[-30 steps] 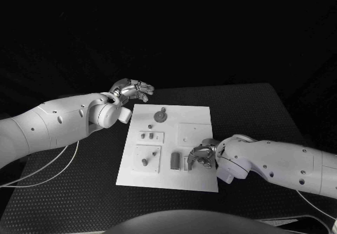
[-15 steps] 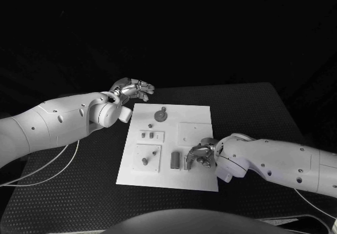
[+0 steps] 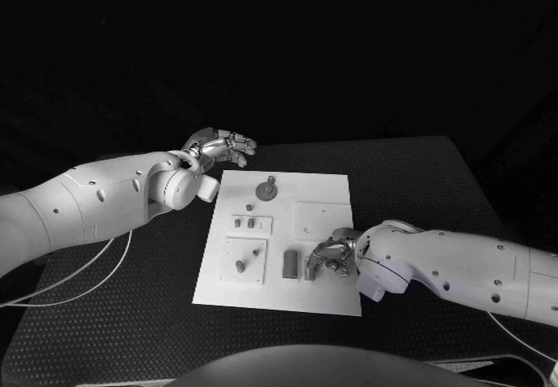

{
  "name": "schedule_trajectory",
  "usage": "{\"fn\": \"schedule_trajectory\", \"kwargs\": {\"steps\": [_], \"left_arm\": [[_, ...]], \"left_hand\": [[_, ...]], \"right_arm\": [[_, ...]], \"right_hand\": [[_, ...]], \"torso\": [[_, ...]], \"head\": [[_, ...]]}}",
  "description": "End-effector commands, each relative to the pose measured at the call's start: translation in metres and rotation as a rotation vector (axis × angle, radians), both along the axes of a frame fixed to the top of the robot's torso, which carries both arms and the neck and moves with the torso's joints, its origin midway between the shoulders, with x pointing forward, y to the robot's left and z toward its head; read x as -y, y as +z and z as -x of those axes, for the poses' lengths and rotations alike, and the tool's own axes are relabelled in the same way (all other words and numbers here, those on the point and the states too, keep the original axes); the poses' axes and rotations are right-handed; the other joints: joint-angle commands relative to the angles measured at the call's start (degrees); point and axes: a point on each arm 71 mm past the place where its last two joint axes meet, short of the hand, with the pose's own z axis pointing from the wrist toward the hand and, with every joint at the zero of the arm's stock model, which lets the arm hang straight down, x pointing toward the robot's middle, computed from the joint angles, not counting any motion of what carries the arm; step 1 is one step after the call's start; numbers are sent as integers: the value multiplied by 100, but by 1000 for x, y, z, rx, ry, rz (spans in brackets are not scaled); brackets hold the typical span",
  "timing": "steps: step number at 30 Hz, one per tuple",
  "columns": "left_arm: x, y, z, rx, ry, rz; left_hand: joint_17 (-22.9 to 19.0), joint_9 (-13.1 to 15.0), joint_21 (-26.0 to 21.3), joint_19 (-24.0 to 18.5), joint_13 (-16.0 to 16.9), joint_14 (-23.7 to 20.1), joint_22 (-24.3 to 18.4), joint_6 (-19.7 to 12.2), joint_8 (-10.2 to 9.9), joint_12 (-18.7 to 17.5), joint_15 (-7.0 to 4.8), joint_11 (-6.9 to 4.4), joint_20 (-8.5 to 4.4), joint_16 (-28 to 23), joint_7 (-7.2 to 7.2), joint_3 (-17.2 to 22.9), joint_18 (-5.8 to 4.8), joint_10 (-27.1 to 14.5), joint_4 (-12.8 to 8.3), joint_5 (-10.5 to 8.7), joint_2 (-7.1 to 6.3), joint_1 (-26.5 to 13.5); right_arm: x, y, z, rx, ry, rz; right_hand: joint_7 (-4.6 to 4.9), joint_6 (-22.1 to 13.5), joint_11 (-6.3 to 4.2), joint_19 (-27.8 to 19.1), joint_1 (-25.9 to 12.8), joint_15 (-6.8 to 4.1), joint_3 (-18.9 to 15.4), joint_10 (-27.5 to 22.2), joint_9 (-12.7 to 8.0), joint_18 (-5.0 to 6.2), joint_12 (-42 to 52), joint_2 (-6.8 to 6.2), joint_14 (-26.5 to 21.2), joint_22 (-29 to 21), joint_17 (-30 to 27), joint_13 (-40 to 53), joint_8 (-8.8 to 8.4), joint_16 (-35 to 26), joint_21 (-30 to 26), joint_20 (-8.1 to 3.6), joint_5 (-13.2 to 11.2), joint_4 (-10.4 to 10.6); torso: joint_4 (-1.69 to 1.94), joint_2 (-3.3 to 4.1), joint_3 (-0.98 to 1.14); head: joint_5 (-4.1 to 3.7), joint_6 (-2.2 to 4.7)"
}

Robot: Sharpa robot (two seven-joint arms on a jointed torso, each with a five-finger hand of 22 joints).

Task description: Assemble the parts on the task board

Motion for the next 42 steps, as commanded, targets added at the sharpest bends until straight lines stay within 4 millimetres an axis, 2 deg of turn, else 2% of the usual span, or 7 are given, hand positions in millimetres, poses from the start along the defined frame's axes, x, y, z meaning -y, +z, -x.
{"fn": "schedule_trajectory", "kwargs": {"steps": [1,5,6,12,19,29,42], "left_arm": [[3,1,0,5,-18,4],[3,1,0,4,-17,4],[3,1,0,4,-17,4],[3,1,0,4,-17,4],[3,1,0,4,-17,3],[2,1,0,4,-15,2],[-1,1,0,2,-12,0]], "left_hand": [[7,-9,-28,-26,-5,-50,48,-38,39,19,1,28,4,-20,-6,-5,78,-21,32,-12,-28,-40],[8,-9,-29,-26,-5,-50,49,-39,40,19,1,28,4,-20,-5,-5,78,-22,33,-12,-27,-40],[8,-10,-29,-26,-5,-50,49,-39,40,19,1,28,4,-20,-5,-5,78,-22,34,-12,-27,-40],[10,-10,-29,-27,-6,-51,50,-40,40,19,1,28,4,-21,-5,-5,78,-23,35,-12,-28,-40],[11,-10,-30,-27,-6,-51,51,-40,40,19,1,28,4,-22,-6,-4,79,-24,35,-12,-26,-38],[13,-11,-32,-27,-7,-51,54,-42,41,20,1,29,4,-23,-6,-4,79,-25,35,-12,-27,-36],[16,-11,-33,-28,-7,-52,56,-43,42,21,1,29,4,-24,-5,-3,79,-27,36,-12,-26,-33]], "right_arm": [[-8,-1,5,7,64,-2],[-8,-1,5,22,78,4],[-8,-1,5,24,78,5],[-9,0,5,30,93,7],[-8,0,5,34,93,9],[-4,0,3,61,102,22],[13,5,9,119,183,41]], "right_hand": [[6,1,-18,-8,-28,-51,-87,-1,-30,251,-37,-126,-15,-20,11,15,-35,-41,24,-53,-236,11],[10,-11,-14,-12,-43,-54,-156,-10,-46,251,-48,-217,-21,-38,13,26,-41,-47,19,-55,-463,31],[3,-19,-9,-10,-62,-56,-204,-15,-53,251,-58,-331,-26,-50,12,29,-43,-54,14,-57,-798,60],[20,-42,-9,-14,-82,-57,-244,-29,-78,251,-82,-511,-39,-88,11,39,-53,-72,-3,-64,-1194,171],[28,-59,-3,-21,-71,-55,-248,-38,-89,251,-91,-614,-44,-100,12,43,-59,-78,-5,-65,-1171,210],[34,-79,3,-23,-116,-53,-294,-50,-98,251,-101,-779,-48,-117,15,50,-60,-83,-3,-66,-1314,328],[14,-69,-16,-19,-82,-71,-599,-30,-56,251,-80,-918,-49,-122,30,72,-9,-67,33,-99,-1331,232]], "torso": [[-4,-1,-1],[-3,3,4],[-2,3,5],[0,-2,-2],[-1,0,1],[2,2,3],[-14,-6,9]], "head": [[4,1],[10,-1],[13,-6],[15,-7],[21,-12],[16,-7],[45,15]]}}
